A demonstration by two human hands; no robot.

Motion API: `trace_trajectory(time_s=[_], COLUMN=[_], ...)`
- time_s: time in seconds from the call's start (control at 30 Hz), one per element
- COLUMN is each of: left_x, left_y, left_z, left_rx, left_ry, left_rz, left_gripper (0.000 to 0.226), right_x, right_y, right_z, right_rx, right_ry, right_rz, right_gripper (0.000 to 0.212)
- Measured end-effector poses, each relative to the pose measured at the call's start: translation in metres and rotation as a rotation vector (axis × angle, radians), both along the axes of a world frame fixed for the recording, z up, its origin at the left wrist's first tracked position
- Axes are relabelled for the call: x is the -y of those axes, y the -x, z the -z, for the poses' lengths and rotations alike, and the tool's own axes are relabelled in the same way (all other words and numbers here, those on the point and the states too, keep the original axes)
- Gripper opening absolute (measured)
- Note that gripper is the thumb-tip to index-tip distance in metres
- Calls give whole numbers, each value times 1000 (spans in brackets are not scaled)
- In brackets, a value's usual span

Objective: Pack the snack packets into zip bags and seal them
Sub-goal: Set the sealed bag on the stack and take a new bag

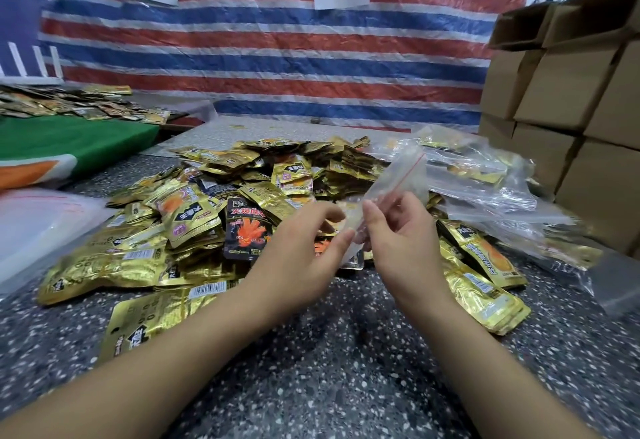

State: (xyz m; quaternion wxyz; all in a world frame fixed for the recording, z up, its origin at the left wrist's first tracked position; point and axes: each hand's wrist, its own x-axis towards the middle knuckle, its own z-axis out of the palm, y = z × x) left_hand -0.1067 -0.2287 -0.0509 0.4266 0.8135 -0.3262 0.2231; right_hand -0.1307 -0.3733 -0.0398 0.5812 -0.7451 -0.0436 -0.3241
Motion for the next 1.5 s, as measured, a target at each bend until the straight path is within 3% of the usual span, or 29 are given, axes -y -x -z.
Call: trace_trajectory(time_s=[0.07, 0.13, 0.4, 0.63, 0.87, 1.17, 1.33, 1.5], left_x=[-1, -2, -2, -5, -8, -13, -13, -14], left_y=[-1, -1, -6, -9, -12, -12, -10, -11], left_z=[-3, -5, 2, 2, 2, -2, -3, -1], left_rx=[88, 123, 8, 56, 42, 126, 69, -103], left_ry=[31, 11, 12, -27, 24, -73, -73, -53], left_rz=[-16, -6, 61, 65, 133, 139, 148, 200], left_gripper=[10, 13, 11, 13, 22, 6, 9, 19], right_x=[-2, -4, -5, -3, 2, 5, 11, 12], right_y=[1, 2, 2, 5, 7, 3, 5, 3], right_z=[1, 1, -1, -4, -9, -8, -7, -8], right_rx=[-5, -21, -81, 2, 55, -177, -261, -294], right_ry=[44, 63, -102, 193, 455, 199, 105, 50], right_rz=[-2, -25, -202, -161, -125, -266, -365, -377], right_gripper=[14, 12, 9, 27, 15, 7, 7, 9])
